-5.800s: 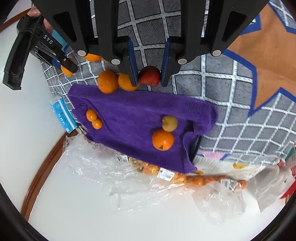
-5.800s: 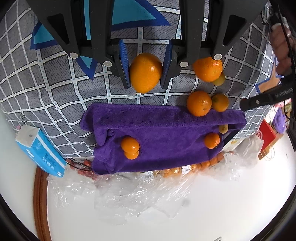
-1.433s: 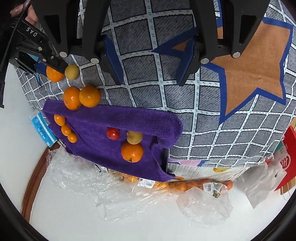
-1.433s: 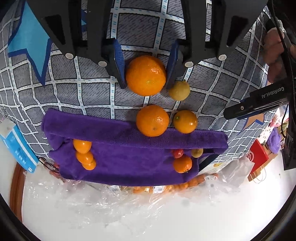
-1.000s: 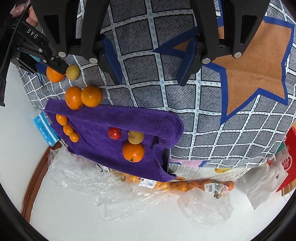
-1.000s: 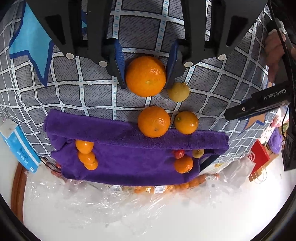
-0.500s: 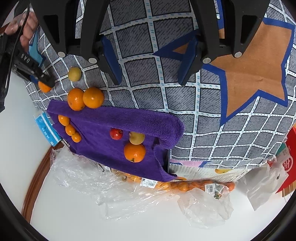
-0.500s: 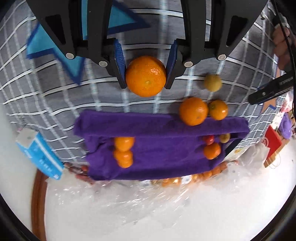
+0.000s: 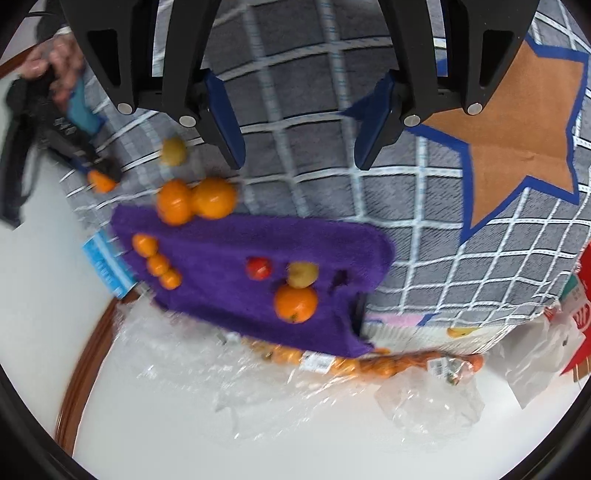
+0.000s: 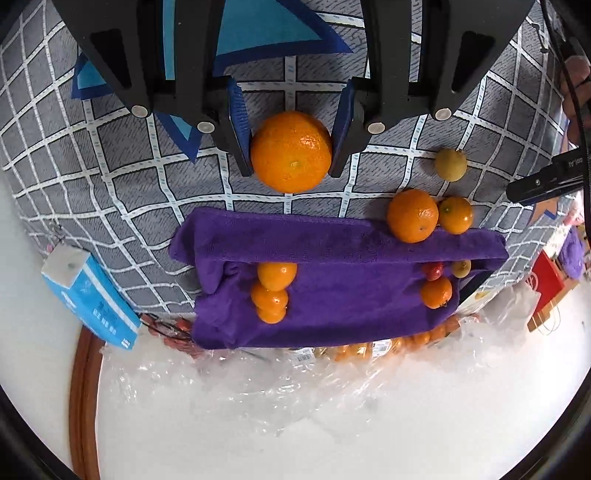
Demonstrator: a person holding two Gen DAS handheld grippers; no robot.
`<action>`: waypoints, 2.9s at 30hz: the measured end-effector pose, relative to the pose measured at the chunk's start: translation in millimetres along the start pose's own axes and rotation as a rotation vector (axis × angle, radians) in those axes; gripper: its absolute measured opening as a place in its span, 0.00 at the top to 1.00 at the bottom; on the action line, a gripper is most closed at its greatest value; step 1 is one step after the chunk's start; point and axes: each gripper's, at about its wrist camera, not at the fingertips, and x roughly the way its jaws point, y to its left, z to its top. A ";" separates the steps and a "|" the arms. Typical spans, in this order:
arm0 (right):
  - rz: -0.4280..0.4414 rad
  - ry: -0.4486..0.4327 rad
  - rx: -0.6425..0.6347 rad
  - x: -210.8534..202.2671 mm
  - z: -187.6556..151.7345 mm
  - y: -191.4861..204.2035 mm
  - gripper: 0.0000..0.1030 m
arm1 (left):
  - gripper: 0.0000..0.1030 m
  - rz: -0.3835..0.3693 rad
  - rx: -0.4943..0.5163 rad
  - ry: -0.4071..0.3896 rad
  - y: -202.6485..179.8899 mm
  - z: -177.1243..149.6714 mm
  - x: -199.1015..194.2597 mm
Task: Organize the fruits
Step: 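Close right gripper on the large orange while left gripper moves onto another orange, then lift both held oranges and carry them over the purple towel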
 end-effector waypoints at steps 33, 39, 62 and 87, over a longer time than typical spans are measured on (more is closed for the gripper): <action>0.056 0.001 0.032 1.2 -0.7 -3.6 0.61 | 0.67 -0.072 0.038 0.058 -31.8 19.9 45.4; 0.084 0.010 0.030 3.0 -0.3 -3.4 0.61 | 0.66 -0.074 0.003 0.066 -27.2 21.1 50.2; 0.081 0.006 0.036 2.9 0.1 -4.4 0.61 | 0.67 0.028 0.075 0.038 -42.4 16.3 52.8; 0.047 -0.079 0.018 -14.3 -2.9 0.6 0.61 | 0.68 -0.043 -0.037 -0.139 -20.6 19.0 14.4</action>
